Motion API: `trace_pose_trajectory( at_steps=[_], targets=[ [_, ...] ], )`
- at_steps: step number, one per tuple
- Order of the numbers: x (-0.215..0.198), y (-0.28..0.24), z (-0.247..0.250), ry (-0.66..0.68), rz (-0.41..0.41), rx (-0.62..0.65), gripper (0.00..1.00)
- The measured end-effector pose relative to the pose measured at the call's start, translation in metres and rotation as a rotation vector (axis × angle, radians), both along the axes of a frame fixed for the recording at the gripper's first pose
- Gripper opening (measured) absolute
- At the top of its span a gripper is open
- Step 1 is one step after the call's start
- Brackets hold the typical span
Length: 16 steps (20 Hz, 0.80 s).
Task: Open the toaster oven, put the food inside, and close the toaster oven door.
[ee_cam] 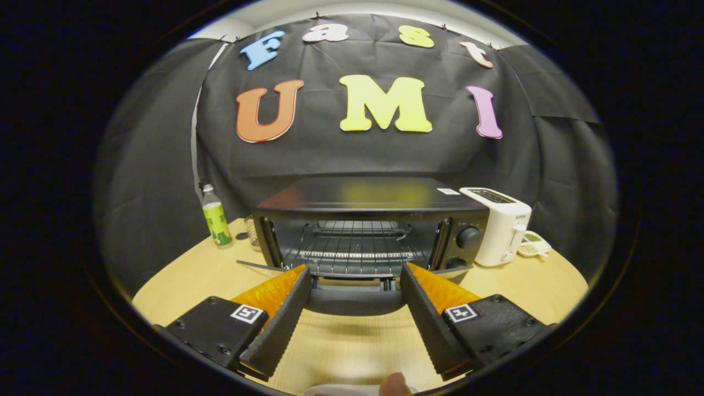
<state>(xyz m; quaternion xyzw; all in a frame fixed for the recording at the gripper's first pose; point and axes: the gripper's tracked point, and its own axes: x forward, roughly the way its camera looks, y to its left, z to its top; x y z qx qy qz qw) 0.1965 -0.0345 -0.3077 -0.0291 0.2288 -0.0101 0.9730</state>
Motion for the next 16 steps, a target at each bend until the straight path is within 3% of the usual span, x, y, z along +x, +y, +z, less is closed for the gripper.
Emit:
trace_pose_trajectory(
  at_steps=[4,10,16],
  targets=[
    [-0.033,-0.001,-0.029,0.101,-0.008,-0.013,1.00],
    [-0.050,-0.001,-0.061,0.265,0.005,0.067,1.00],
    [-0.065,0.002,-0.041,0.280,0.044,0.069,1.00]
  ],
)
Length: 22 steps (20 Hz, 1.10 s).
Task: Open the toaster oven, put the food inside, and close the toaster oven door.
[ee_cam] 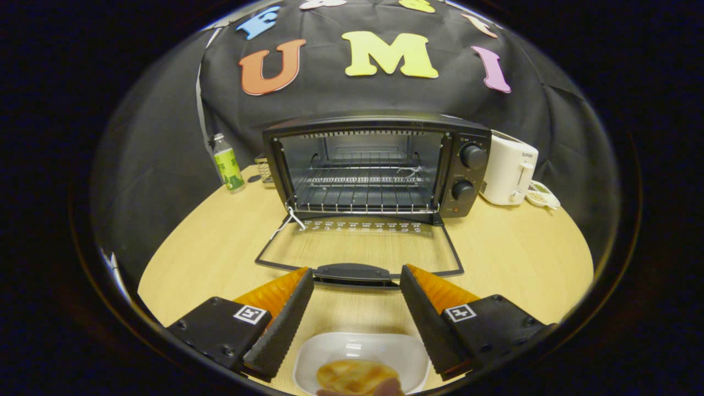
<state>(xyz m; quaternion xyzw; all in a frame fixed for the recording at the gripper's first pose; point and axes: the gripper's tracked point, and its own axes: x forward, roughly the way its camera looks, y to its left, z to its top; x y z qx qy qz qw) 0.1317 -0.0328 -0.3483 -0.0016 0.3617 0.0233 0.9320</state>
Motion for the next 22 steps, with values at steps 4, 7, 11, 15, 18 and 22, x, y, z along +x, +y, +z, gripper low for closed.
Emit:
trace_pose_trajectory(
  at_steps=[4,7,11,15,18,22],
  targets=[
    [-0.026,0.007,0.050,-0.109,0.054,0.022,1.00],
    [-0.057,0.013,0.088,-0.190,0.105,0.062,1.00],
    [-0.101,0.000,0.104,-0.289,0.150,0.036,1.00],
    [-0.138,-0.013,0.085,-0.309,0.186,0.010,1.00],
    [-0.155,-0.020,0.058,-0.278,0.185,0.046,1.00],
    [-0.164,-0.026,0.010,-0.160,0.193,0.032,1.00]
  ],
)
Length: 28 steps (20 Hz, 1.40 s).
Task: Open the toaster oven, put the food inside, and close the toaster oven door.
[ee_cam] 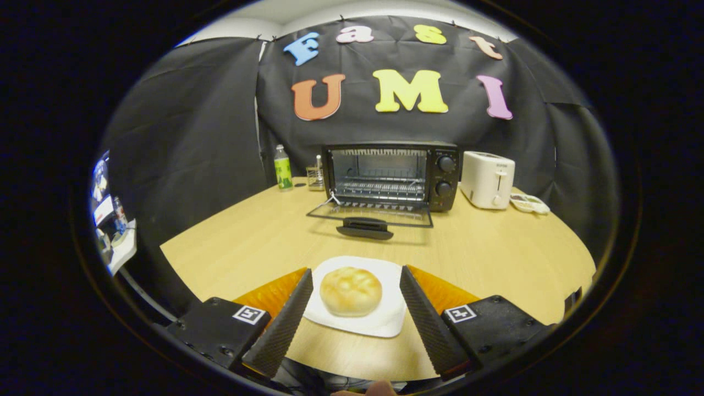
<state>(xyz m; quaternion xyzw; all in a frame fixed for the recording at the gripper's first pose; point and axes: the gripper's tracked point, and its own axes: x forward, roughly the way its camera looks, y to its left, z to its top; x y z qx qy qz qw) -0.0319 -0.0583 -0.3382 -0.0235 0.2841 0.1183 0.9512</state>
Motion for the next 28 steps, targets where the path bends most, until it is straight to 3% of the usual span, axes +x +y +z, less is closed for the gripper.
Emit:
trace_pose_trajectory(
  at_steps=[12,21,28],
  targets=[
    [0.004,0.005,-0.056,0.142,0.026,-0.044,1.00],
    [0.010,0.008,-0.029,0.102,0.024,0.057,0.67],
    [0.064,0.007,0.063,-0.032,-0.064,0.381,0.55]
  ],
)
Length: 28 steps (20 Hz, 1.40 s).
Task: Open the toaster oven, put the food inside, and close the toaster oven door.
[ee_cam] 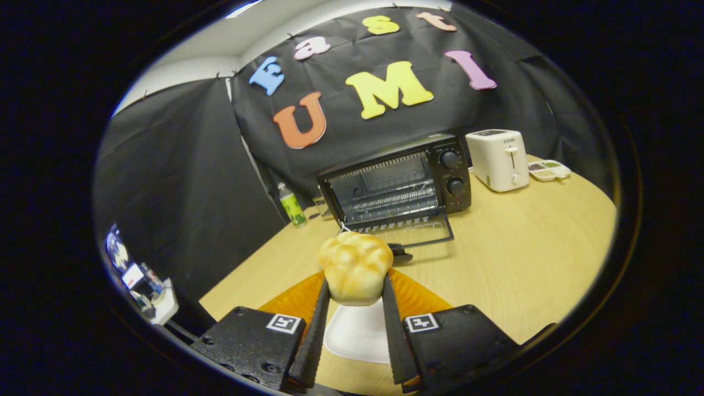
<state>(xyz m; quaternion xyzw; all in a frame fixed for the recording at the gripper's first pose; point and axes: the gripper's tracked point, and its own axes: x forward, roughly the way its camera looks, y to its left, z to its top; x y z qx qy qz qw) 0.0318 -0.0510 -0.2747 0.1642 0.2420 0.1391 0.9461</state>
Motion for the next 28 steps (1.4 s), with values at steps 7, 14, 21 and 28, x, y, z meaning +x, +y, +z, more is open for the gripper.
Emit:
trace_pose_trajectory(
  at_steps=[7,14,21,28],
  targets=[
    [0.105,-0.001,0.027,0.041,-0.029,0.097,0.54],
    [0.221,-0.004,-0.038,0.138,-0.064,-0.058,0.55],
    [0.289,-0.013,-0.073,0.157,-0.128,-0.130,0.55],
    [0.306,0.001,-0.083,0.152,-0.106,-0.235,0.65]
  ],
)
